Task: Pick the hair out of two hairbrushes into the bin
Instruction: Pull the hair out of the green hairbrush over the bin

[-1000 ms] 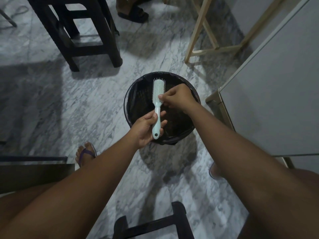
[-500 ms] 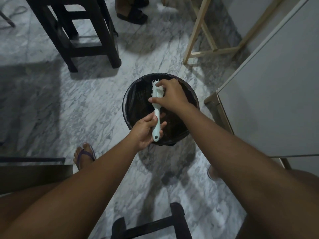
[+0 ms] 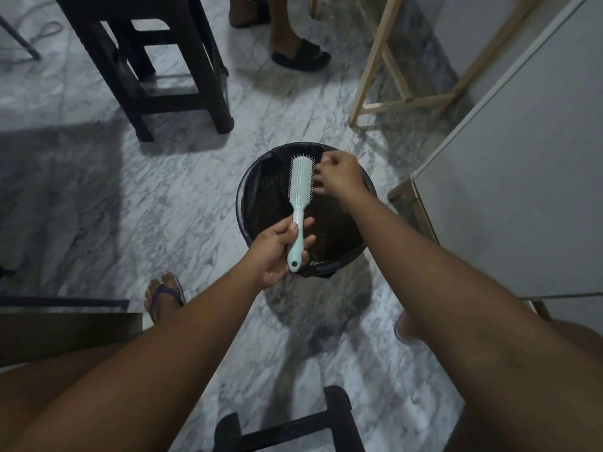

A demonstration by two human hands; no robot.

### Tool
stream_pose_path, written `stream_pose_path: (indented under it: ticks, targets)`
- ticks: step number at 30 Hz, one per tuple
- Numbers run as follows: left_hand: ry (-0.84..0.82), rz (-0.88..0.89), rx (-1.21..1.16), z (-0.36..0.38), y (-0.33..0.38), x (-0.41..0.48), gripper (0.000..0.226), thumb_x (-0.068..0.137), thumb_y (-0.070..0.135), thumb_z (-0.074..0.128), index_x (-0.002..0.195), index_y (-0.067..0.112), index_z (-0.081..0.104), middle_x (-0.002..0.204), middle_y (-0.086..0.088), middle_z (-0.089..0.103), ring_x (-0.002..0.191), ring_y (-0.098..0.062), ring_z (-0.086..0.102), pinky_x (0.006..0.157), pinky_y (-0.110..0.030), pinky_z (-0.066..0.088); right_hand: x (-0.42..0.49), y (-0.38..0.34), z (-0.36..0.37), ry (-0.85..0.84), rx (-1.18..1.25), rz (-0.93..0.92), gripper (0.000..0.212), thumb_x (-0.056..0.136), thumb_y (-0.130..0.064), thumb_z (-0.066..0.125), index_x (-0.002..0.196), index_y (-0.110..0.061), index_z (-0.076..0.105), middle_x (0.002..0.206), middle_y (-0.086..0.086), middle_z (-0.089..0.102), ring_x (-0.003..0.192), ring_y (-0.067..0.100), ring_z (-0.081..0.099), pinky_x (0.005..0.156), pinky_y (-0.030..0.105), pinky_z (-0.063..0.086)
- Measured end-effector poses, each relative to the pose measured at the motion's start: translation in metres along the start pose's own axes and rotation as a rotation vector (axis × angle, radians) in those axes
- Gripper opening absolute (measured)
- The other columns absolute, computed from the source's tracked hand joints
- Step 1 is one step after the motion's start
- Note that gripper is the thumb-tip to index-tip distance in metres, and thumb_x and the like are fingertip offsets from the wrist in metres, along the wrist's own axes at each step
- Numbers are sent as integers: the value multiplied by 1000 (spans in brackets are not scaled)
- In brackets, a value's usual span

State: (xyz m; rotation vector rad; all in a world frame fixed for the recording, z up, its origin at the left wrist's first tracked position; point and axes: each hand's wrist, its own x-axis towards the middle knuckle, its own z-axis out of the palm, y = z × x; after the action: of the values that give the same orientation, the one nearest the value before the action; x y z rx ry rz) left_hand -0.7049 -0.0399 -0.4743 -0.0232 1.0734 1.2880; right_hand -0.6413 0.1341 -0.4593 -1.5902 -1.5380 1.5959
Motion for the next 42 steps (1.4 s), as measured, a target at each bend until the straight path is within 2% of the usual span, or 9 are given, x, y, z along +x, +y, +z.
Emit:
stream_pose_path:
  ticks: [2, 7, 11, 16, 19, 22, 28, 32, 42]
  targets:
    - [-6, -9, 3, 0, -2, -2, 37, 104, 12, 44, 140, 12, 53, 125, 1, 70, 84, -17, 71, 61, -29, 54, -6, 4, 0, -141, -36, 17, 40, 92, -32, 67, 105, 6, 67, 100, 20, 71, 89, 23, 72, 66, 36, 63]
    - [-31, 1, -9, 0, -1, -8, 37, 105, 15, 43, 141, 12, 51, 124, 1, 70, 84, -17, 70, 60, -27, 53, -16, 4, -9, -210, 26, -71, 19, 83, -28, 79, 85, -11, 72, 93, 16, 76, 84, 25, 76, 70, 38, 64]
    - [-78, -24, -38, 3, 6, -10, 36, 105, 16, 42, 139, 13, 53, 126, 0, 70, 82, -16, 68, 57, -25, 53, -22, 6, -13, -88, -74, -35, 55, 87, -61, 61, 80, -7, 72, 72, 5, 73, 61, 15, 71, 51, 25, 54]
    - [-126, -32, -33, 7, 11, -8, 34, 106, 16, 40, 136, 13, 55, 127, 0, 69, 80, -15, 66, 56, -24, 52, -21, 14, -3, -246, 29, 166, 84, 80, -86, 32, 101, -13, 69, 100, 17, 74, 89, 31, 72, 78, 40, 61]
    - [-126, -36, -47, 4, 11, -4, 35, 105, 15, 41, 138, 13, 54, 130, 0, 68, 81, -15, 66, 57, -25, 52, -20, 15, -3, -102, -1, 84, 76, 94, -70, 30, 86, -6, 69, 72, 6, 66, 58, 15, 61, 54, 24, 50]
    - [-124, -34, -52, 2, 11, -2, 35, 105, 15, 42, 138, 13, 53, 131, -1, 67, 81, -15, 66, 57, -26, 52, -9, 29, -14, 75, -81, 61, 62, 99, -57, 39, 62, -12, 61, 57, 2, 58, 53, 14, 54, 59, 26, 42]
    - [-112, -29, -21, 3, 13, -2, 35, 105, 16, 41, 138, 12, 53, 135, -1, 64, 82, -15, 66, 57, -25, 51, 0, 38, -17, -112, 130, 254, 20, 102, -19, 48, 95, -11, 66, 85, 2, 66, 80, 15, 64, 74, 30, 51]
    - [-102, -36, 13, 8, 11, -3, 33, 106, 15, 40, 135, 14, 56, 134, -1, 64, 84, -16, 65, 56, -25, 51, 1, 17, -11, -331, 509, 320, 57, 96, -51, 50, 128, -6, 58, 124, 16, 66, 111, 30, 65, 97, 48, 53]
    - [-60, -41, 12, -3, 13, -4, 34, 104, 15, 44, 137, 13, 55, 130, -4, 67, 85, -16, 67, 58, -26, 52, -7, 12, -12, -107, 425, 214, 33, 99, -18, 58, 121, 6, 60, 118, 19, 69, 97, 23, 72, 67, 25, 61]
